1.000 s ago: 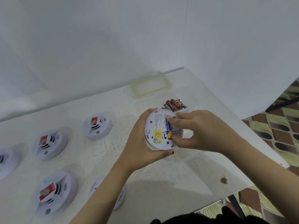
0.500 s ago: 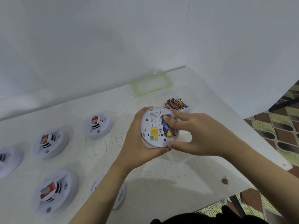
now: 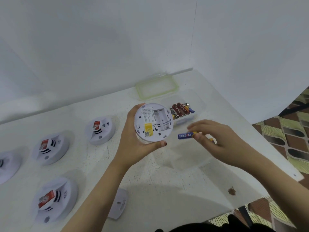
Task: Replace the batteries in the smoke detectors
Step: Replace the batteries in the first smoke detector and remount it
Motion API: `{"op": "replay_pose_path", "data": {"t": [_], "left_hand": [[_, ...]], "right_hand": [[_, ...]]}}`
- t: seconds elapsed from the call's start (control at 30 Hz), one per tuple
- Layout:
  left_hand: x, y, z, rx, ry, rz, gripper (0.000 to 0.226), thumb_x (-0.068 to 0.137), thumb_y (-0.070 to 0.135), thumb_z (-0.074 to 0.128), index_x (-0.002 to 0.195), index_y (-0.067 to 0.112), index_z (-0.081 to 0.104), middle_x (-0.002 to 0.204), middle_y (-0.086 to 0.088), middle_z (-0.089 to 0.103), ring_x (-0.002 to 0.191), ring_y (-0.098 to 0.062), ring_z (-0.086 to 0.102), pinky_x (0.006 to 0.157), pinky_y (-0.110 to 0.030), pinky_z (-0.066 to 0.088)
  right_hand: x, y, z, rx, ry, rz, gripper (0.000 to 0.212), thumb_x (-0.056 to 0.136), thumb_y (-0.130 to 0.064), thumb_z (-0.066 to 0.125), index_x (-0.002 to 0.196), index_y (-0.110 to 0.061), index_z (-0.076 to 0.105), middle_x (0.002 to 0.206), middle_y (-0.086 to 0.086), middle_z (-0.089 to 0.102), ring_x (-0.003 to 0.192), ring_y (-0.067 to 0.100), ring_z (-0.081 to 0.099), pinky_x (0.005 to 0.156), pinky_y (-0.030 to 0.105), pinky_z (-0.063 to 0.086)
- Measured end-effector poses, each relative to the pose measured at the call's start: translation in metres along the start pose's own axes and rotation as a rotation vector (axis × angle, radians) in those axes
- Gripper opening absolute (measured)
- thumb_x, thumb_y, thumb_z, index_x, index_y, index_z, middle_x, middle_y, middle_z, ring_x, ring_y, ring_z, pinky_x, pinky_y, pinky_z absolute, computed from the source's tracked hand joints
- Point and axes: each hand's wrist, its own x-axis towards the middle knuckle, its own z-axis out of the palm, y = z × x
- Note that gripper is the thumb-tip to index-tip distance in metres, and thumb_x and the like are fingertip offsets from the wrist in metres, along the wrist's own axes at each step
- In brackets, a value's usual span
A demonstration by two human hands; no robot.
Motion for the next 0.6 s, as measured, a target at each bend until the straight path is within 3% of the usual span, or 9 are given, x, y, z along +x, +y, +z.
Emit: {"op": "replay_pose_path", "data": {"t": [0.07, 0.17, 0.27, 0.33, 0.43, 0.5, 0.6], "left_hand": [[0.003, 0.001, 0.0, -0.024, 0.014, -0.006, 0.097, 0.053, 0.047, 0.086, 0.132, 0.035, 0.031, 0.127, 0.039, 0.042, 0.126, 0.007, 0.042, 0.097, -0.009, 0.039], [0.008, 0.002, 0.0, -0.033, 0.031, 0.01, 0.093, 0.055, 0.056, 0.08, 0.131, 0.032, 0.031, 0.125, 0.041, 0.043, 0.124, 0.01, 0.043, 0.096, -0.007, 0.039], [0.013, 0.0, 0.001, -0.029, 0.048, 0.006, 0.091, 0.056, 0.058, 0.079, 0.13, 0.034, 0.031, 0.125, 0.04, 0.043, 0.124, 0.009, 0.043, 0.096, -0.007, 0.038], [0.015, -0.002, 0.001, -0.019, 0.051, 0.001, 0.091, 0.058, 0.057, 0.08, 0.131, 0.034, 0.032, 0.126, 0.038, 0.043, 0.125, 0.007, 0.043, 0.097, -0.008, 0.039], [0.018, -0.007, 0.001, 0.004, 0.068, -0.016, 0.092, 0.056, 0.044, 0.085, 0.131, 0.033, 0.033, 0.126, 0.037, 0.044, 0.126, 0.005, 0.044, 0.097, -0.01, 0.04], [0.021, -0.011, 0.001, 0.026, 0.084, -0.022, 0.088, 0.056, 0.038, 0.083, 0.13, 0.032, 0.035, 0.124, 0.039, 0.045, 0.124, 0.006, 0.045, 0.095, -0.009, 0.041], [0.024, -0.016, 0.0, 0.055, 0.111, -0.037, 0.087, 0.054, 0.039, 0.083, 0.127, 0.034, 0.036, 0.121, 0.04, 0.045, 0.121, 0.006, 0.047, 0.092, -0.008, 0.041]], "right_hand": [[-0.001, 0.006, -0.003, -0.067, -0.156, 0.048, 0.02, 0.093, -0.027, 0.052, 0.102, -0.022, 0.069, 0.103, -0.01, 0.063, 0.095, -0.005, 0.053, 0.08, 0.008, 0.038], [0.003, 0.007, -0.007, -0.114, -0.299, 0.1, 0.022, 0.089, -0.031, 0.057, 0.11, -0.03, 0.065, 0.105, -0.019, 0.056, 0.096, -0.005, 0.052, 0.082, 0.008, 0.037], [0.024, 0.002, -0.014, -0.056, -0.204, 0.103, 0.021, 0.089, -0.024, 0.058, 0.109, -0.028, 0.066, 0.095, -0.024, 0.058, 0.085, -0.004, 0.055, 0.072, 0.002, 0.035], [0.048, 0.006, -0.017, -0.053, -0.13, 0.12, 0.02, 0.09, -0.019, 0.057, 0.105, -0.025, 0.068, 0.092, -0.017, 0.064, 0.079, -0.002, 0.057, 0.069, 0.002, 0.036], [0.086, 0.022, -0.017, -0.1, -0.101, 0.22, 0.02, 0.089, -0.016, 0.056, 0.102, -0.023, 0.068, 0.095, -0.004, 0.068, 0.076, 0.008, 0.058, 0.071, 0.012, 0.041], [0.107, 0.032, -0.012, -0.188, -0.142, 0.291, 0.023, 0.089, -0.016, 0.054, 0.108, -0.022, 0.066, 0.101, -0.001, 0.067, 0.08, 0.01, 0.054, 0.076, 0.022, 0.043], [0.128, 0.04, -0.003, -0.361, -0.203, 0.339, 0.027, 0.088, -0.019, 0.053, 0.113, -0.026, 0.063, 0.108, -0.004, 0.064, 0.099, 0.013, 0.053, 0.077, 0.024, 0.036]]}}
